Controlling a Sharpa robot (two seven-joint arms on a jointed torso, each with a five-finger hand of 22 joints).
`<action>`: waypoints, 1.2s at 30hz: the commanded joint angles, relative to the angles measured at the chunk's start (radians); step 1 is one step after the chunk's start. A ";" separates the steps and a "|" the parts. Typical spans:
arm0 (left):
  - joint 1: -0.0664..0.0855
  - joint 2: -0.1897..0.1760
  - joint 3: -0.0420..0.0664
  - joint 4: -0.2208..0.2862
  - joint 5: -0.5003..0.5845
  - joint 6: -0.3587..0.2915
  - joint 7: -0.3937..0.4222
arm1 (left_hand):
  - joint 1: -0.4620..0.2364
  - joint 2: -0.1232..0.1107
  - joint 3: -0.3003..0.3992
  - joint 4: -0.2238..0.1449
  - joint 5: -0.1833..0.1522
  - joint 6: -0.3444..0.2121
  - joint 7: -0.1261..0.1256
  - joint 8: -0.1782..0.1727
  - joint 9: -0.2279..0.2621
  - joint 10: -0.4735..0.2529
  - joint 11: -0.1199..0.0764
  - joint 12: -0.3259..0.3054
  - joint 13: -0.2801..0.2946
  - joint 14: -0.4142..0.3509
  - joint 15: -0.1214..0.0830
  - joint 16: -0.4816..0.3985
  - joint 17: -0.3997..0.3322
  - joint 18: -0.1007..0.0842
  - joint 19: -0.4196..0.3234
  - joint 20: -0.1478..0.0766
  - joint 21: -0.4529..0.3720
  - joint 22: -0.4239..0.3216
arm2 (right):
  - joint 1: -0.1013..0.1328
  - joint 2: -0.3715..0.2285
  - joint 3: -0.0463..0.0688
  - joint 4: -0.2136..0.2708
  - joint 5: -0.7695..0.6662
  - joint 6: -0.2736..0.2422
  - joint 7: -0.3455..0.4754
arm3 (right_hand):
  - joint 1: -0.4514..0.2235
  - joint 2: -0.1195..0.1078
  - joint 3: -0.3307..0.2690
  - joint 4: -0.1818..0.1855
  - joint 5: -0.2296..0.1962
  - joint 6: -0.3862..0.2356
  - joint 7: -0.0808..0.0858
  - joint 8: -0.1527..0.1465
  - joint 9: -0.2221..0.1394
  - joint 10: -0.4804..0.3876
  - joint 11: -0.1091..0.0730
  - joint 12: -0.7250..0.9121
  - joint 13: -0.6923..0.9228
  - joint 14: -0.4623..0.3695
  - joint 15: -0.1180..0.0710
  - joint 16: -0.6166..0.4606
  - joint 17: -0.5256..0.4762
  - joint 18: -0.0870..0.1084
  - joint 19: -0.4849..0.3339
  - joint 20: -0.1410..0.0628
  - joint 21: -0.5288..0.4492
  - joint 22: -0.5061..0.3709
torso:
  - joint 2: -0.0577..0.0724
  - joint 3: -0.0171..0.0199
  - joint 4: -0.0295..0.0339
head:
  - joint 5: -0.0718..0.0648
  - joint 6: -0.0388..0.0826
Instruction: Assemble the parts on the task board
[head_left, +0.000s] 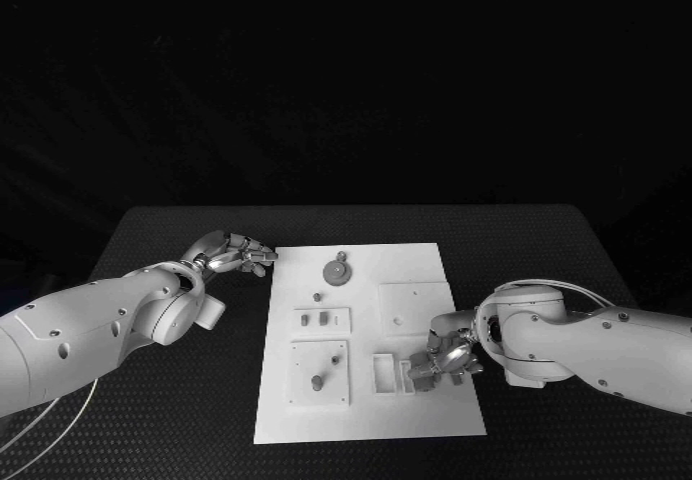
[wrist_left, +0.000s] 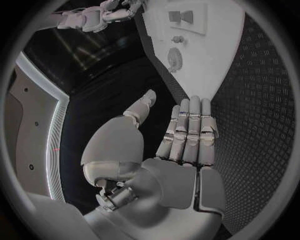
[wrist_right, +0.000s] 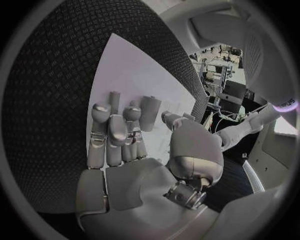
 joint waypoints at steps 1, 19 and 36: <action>0.000 0.000 0.001 0.002 0.007 0.013 0.008 | -0.009 0.002 -0.002 0.005 -0.004 -0.008 0.001 0.004 -0.001 -0.003 0.007 -0.003 -0.002 0.005 0.004 -0.006 0.001 -0.004 -0.002 0.005 0.007 -0.001 | -0.004 0.008 -0.002 -0.011 -0.023 -0.014 -0.002 | 0.008 -0.001 0.000 0.008 -0.004 -0.001 0.003 -0.007 0.000 0.006 0.002 0.007 0.001 0.005 -0.002 0.006 0.001 0.037 0.002 -0.008 0.006 0.018 | 0.000 -0.0001 -0.0004 | 0.001 -0.001; 0.000 -0.002 0.000 0.003 0.007 0.015 0.006 | -0.012 0.003 -0.001 0.006 -0.004 -0.009 0.001 0.004 -0.002 -0.003 0.007 -0.003 -0.002 0.005 0.004 -0.008 0.003 -0.003 -0.003 0.005 0.007 -0.001 | -0.008 0.018 -0.004 -0.018 -0.023 -0.038 -0.003 | 0.102 0.115 -0.059 -0.052 0.029 0.002 0.004 -0.011 0.008 0.006 0.004 0.010 0.006 0.008 0.001 0.008 0.010 0.037 -0.006 -0.002 0.016 0.022 | 0.000 -0.0003 -0.0008 | 0.005 -0.004; 0.000 -0.004 0.000 0.001 0.007 0.014 0.005 | -0.013 0.003 0.000 0.006 -0.004 -0.009 0.001 0.005 -0.002 -0.003 0.007 -0.003 -0.003 0.005 0.004 -0.010 0.005 -0.003 -0.003 0.005 0.007 -0.002 | 0.001 -0.010 -0.004 0.016 0.034 -0.102 0.000 | -0.051 0.268 0.011 -0.512 0.038 0.046 0.000 -0.044 0.000 0.022 0.000 0.007 -0.003 0.026 0.000 -0.001 0.024 0.037 0.003 0.018 0.010 0.017 | -0.001 0.0011 -0.0020 | 0.007 -0.004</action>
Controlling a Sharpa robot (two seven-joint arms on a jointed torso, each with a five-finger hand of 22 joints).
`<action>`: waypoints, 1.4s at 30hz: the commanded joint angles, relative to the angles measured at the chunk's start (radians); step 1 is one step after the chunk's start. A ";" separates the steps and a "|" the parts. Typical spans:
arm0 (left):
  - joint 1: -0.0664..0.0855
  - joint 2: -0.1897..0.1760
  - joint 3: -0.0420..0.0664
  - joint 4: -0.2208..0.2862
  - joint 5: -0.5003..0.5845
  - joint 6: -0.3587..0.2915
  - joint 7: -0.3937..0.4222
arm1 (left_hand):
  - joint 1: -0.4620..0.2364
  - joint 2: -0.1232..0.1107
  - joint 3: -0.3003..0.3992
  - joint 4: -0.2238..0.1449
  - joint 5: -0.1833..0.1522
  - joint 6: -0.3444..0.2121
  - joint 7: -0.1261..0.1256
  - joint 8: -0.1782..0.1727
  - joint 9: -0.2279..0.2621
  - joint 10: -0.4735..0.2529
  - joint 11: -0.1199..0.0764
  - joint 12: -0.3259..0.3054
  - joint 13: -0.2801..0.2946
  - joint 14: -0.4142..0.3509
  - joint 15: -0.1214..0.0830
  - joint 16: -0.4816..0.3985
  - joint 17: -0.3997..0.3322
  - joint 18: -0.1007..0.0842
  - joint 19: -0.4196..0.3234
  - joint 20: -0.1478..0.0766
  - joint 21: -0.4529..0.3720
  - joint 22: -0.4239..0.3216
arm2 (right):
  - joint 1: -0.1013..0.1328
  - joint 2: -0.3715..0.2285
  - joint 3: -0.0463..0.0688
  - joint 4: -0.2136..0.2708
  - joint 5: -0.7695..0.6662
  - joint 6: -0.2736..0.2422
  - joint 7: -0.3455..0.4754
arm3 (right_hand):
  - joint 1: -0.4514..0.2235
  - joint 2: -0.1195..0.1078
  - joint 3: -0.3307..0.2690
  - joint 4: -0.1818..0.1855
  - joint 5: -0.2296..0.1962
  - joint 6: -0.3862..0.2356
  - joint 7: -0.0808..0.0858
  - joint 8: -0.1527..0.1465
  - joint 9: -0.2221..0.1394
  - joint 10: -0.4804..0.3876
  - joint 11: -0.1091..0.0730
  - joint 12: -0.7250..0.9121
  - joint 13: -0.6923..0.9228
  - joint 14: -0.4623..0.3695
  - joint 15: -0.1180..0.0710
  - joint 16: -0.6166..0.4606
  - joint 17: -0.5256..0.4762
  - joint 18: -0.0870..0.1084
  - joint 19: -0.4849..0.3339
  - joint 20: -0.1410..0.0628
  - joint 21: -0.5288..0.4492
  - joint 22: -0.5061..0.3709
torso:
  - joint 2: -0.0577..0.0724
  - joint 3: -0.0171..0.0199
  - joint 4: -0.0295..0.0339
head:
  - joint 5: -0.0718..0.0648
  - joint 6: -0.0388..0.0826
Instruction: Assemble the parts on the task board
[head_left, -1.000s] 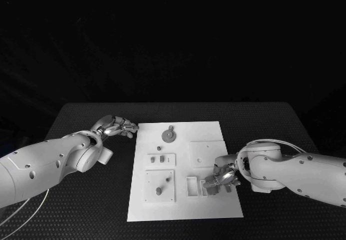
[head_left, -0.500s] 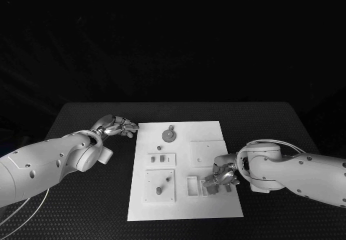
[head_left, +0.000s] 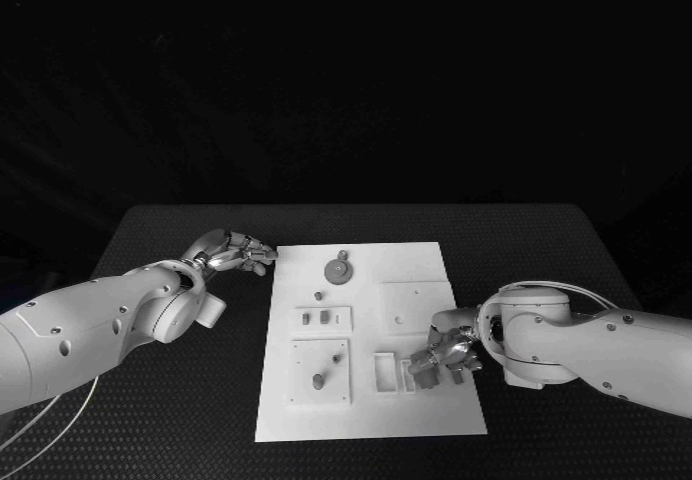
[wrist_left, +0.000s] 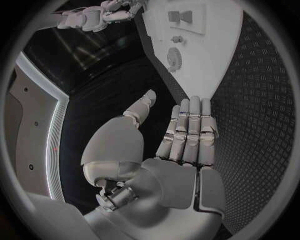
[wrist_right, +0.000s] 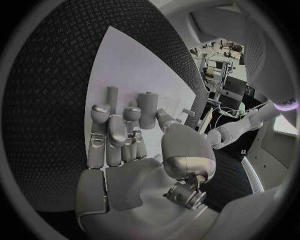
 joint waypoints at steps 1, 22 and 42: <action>0.000 0.001 0.001 0.001 0.006 0.012 0.006 | -0.010 0.000 0.000 0.006 -0.004 -0.009 0.001 0.005 -0.002 -0.003 0.007 -0.003 -0.001 0.005 0.004 -0.006 0.001 -0.003 -0.003 0.005 0.007 -0.001 | 0.007 -0.004 -0.002 0.007 0.036 -0.048 -0.003 | -0.073 -0.011 0.189 -0.195 -0.001 0.013 0.002 -0.004 0.005 0.007 -0.001 -0.003 -0.002 0.014 -0.008 -0.006 0.000 0.041 0.010 0.002 -0.007 0.017 | 0.000 0.0008 -0.0004 | 0.000 0.000; 0.000 0.001 0.000 0.001 0.006 0.014 0.005 | -0.011 0.000 0.001 0.006 -0.004 -0.009 0.001 0.005 -0.002 -0.004 0.007 -0.003 -0.002 0.005 0.004 -0.008 0.003 -0.003 -0.003 0.005 0.007 -0.002 | 0.047 0.001 0.003 0.045 0.253 -0.100 0.000 | -0.113 -0.012 0.223 -0.227 -0.002 0.018 0.001 -0.004 0.010 0.009 -0.001 -0.003 -0.004 0.012 -0.008 -0.013 -0.005 0.041 0.015 0.003 -0.010 0.017 | 0.000 -0.0010 0.0003 | -0.004 -0.004; 0.000 0.000 0.000 0.002 0.006 0.016 0.004 | -0.012 0.000 0.001 0.006 -0.004 -0.010 0.001 0.005 -0.002 -0.004 0.007 -0.003 -0.002 0.006 0.004 -0.009 0.005 -0.003 -0.003 0.005 0.007 -0.002 | 0.026 0.068 -0.004 0.010 0.202 -0.061 0.008 | -0.155 -0.013 0.238 -0.211 -0.002 0.012 0.004 -0.010 0.010 0.005 0.001 -0.008 -0.007 0.002 -0.006 -0.025 -0.018 0.041 0.010 0.005 -0.015 0.016 | 0.000 -0.0003 0.0009 | -0.004 -0.008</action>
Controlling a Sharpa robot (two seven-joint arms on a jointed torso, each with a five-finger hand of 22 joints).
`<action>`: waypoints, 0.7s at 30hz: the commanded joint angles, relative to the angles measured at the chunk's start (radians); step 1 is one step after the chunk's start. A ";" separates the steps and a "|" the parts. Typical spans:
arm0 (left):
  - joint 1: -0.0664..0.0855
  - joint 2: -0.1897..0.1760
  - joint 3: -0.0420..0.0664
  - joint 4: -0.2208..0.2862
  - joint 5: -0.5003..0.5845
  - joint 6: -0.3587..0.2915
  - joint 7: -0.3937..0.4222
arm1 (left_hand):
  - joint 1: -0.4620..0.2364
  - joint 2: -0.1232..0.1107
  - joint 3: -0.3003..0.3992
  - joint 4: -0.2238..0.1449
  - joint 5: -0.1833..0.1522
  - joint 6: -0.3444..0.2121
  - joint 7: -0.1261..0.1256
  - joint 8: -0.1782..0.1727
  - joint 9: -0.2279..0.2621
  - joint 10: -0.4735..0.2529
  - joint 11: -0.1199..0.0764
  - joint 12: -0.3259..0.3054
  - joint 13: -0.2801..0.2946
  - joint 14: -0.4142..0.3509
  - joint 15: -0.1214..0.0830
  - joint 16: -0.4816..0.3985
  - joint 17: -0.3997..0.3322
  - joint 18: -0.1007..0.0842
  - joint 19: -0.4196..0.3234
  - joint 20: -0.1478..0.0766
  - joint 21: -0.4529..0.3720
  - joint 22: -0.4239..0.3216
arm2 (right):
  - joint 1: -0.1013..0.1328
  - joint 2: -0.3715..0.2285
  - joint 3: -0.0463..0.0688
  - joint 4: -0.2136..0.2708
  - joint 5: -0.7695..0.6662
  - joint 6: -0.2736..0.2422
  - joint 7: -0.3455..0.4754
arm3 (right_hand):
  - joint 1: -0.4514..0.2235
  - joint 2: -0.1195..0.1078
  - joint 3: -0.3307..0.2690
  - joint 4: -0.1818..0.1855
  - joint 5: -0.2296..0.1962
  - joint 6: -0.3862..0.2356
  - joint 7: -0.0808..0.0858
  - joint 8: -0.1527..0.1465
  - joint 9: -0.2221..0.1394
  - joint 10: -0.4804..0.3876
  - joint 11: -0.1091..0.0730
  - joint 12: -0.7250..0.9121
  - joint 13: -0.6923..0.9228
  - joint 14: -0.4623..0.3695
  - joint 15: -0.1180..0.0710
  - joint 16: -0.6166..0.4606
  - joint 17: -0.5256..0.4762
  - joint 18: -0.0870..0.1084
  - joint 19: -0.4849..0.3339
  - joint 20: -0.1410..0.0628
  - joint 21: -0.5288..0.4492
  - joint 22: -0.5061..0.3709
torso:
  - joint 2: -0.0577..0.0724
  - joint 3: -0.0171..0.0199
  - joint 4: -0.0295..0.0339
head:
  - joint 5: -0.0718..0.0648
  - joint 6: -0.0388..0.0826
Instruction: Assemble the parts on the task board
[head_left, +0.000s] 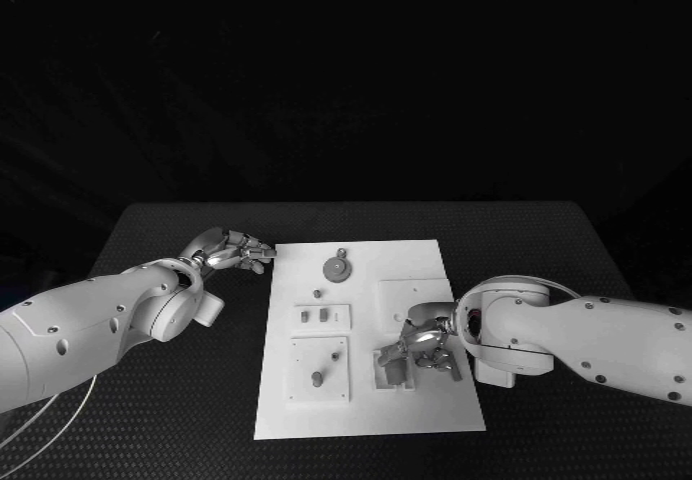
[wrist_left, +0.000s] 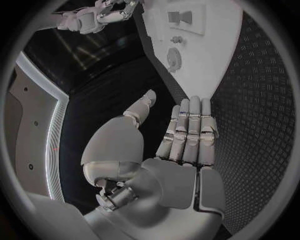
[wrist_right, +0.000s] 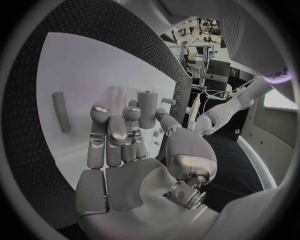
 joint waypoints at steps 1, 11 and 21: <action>0.000 0.000 0.001 0.002 0.006 0.013 0.006 | -0.012 0.000 0.001 0.006 -0.004 -0.006 -0.003 0.005 -0.002 -0.004 0.007 -0.003 -0.001 0.006 0.004 -0.005 0.001 -0.003 -0.003 0.005 0.003 -0.001 | -0.003 0.003 0.000 -0.003 -0.031 0.013 0.009 | -0.004 0.006 0.064 -0.056 -0.001 0.002 0.004 -0.002 0.002 -0.001 0.002 -0.004 -0.001 0.000 -0.005 -0.005 -0.001 0.041 0.000 0.003 -0.006 0.016 | 0.000 0.0003 -0.0003 | 0.001 -0.002; 0.000 0.000 0.001 0.002 0.006 0.014 0.006 | -0.013 0.001 0.001 0.007 -0.004 -0.006 -0.003 0.005 -0.002 -0.004 0.007 -0.003 -0.002 0.006 0.004 -0.005 0.002 -0.003 -0.003 0.005 0.003 -0.001 | -0.011 0.014 -0.001 -0.014 -0.047 -0.021 0.010 | -0.010 0.000 0.067 -0.055 -0.001 0.003 0.004 -0.002 0.002 -0.001 0.002 -0.004 -0.002 -0.001 -0.005 -0.007 -0.002 0.041 0.000 0.003 -0.006 0.017 | 0.000 0.0008 -0.0011 | 0.002 -0.002; 0.000 0.000 0.001 0.002 0.006 0.014 0.005 | -0.014 0.001 0.002 0.007 -0.004 -0.007 -0.002 0.005 -0.002 -0.004 0.007 -0.003 -0.002 0.006 0.004 -0.006 0.003 -0.003 -0.004 0.005 0.003 -0.001 | -0.018 0.024 -0.002 -0.027 -0.047 -0.023 0.011 | -0.017 -0.008 0.072 -0.050 -0.001 0.003 0.003 -0.002 0.003 0.000 0.002 -0.004 -0.002 -0.001 -0.005 -0.007 -0.003 0.041 0.002 0.003 -0.006 0.017 | 0.000 0.0002 -0.0006 | 0.003 -0.004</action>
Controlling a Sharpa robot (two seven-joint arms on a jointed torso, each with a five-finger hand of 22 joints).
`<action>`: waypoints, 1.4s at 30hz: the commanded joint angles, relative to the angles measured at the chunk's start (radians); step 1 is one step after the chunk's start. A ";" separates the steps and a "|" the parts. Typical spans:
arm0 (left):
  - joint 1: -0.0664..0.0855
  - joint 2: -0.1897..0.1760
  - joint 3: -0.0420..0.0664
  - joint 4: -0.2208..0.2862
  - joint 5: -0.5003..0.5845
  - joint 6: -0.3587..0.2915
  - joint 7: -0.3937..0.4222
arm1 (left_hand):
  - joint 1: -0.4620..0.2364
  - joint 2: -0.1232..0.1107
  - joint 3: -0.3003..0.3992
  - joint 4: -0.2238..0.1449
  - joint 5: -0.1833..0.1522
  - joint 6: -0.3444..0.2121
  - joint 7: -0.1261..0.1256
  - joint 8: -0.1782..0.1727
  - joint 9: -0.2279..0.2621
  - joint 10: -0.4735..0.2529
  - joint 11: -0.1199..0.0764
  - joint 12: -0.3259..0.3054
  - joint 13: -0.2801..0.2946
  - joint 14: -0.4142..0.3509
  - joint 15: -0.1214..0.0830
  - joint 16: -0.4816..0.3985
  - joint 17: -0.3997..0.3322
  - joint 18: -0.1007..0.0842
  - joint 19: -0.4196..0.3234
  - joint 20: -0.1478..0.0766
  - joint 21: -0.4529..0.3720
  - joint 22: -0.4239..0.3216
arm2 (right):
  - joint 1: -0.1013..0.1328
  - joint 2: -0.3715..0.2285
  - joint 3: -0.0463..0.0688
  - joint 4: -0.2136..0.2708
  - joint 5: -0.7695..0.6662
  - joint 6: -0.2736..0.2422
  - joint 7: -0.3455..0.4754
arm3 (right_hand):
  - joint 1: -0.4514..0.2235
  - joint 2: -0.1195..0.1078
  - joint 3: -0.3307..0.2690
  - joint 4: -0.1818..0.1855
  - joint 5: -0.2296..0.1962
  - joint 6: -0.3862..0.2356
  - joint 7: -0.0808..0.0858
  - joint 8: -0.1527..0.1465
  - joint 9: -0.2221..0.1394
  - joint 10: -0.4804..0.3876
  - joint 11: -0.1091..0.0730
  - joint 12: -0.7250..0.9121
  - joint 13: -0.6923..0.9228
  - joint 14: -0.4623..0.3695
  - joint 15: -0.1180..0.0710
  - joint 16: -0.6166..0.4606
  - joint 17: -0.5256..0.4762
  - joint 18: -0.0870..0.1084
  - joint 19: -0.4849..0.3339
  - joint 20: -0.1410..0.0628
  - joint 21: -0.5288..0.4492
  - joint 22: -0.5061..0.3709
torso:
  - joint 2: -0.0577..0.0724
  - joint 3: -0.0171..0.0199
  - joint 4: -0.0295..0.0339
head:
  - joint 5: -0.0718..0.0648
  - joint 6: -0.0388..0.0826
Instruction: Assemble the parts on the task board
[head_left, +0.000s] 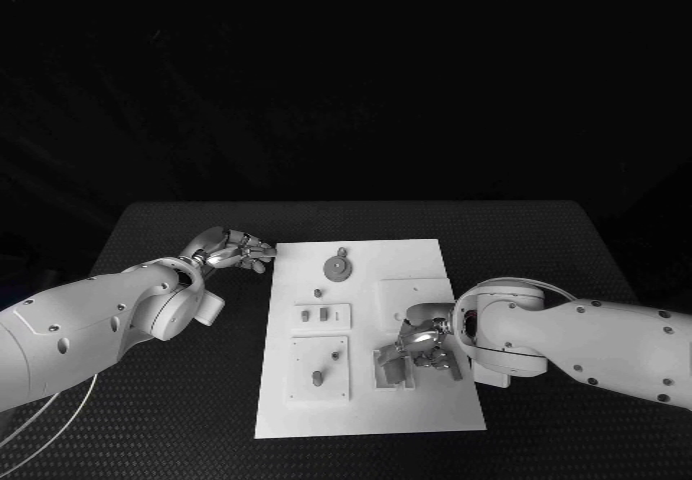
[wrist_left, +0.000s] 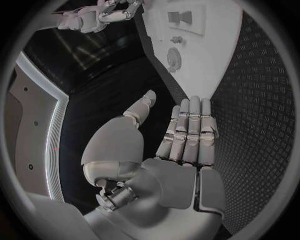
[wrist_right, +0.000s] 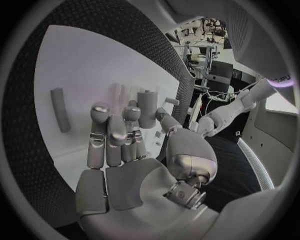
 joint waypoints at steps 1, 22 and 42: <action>0.000 0.001 0.001 0.002 0.006 0.012 0.006 | -0.010 -0.003 0.002 0.007 -0.004 -0.007 -0.002 0.005 -0.001 0.000 0.003 -0.003 -0.001 0.006 0.004 -0.006 0.001 -0.003 -0.004 0.005 0.003 -0.002 | -0.003 0.003 -0.001 -0.005 -0.012 -0.003 0.009 | -0.006 0.004 0.029 -0.019 0.004 0.004 0.004 0.003 0.001 0.000 0.002 -0.004 -0.002 0.001 -0.008 -0.004 -0.001 0.040 0.000 0.001 -0.007 0.017 | 0.000 -0.0007 0.0004 | 0.001 -0.003; 0.000 -0.002 0.001 0.003 0.006 0.013 0.006 | -0.011 -0.003 0.003 0.007 -0.004 -0.007 -0.002 0.006 -0.002 0.000 0.003 -0.003 -0.002 0.006 0.004 -0.008 0.003 -0.003 -0.004 0.005 0.003 -0.002 | -0.007 0.007 -0.001 -0.016 -0.016 0.024 0.007 | -0.023 -0.010 0.037 -0.006 0.004 0.003 0.005 0.001 0.002 -0.001 0.002 -0.005 -0.002 -0.001 -0.008 -0.007 -0.003 0.040 0.001 0.000 -0.008 0.017 | 0.000 -0.0011 0.0002 | 0.006 -0.007; 0.000 -0.004 0.001 0.003 0.006 0.012 0.006 | -0.011 -0.003 0.003 0.006 -0.004 -0.007 -0.002 0.006 -0.002 0.000 0.003 -0.003 -0.002 0.006 0.004 -0.009 0.005 -0.003 -0.004 0.005 0.004 -0.002 | -0.009 0.008 -0.001 -0.017 -0.015 0.003 0.010 | -0.069 -0.110 0.074 0.076 0.003 0.001 0.004 -0.002 0.009 -0.002 0.001 -0.005 -0.003 -0.001 -0.009 -0.010 -0.001 0.040 0.004 -0.005 -0.012 0.017 | 0.000 -0.0012 0.0001 | 0.008 -0.007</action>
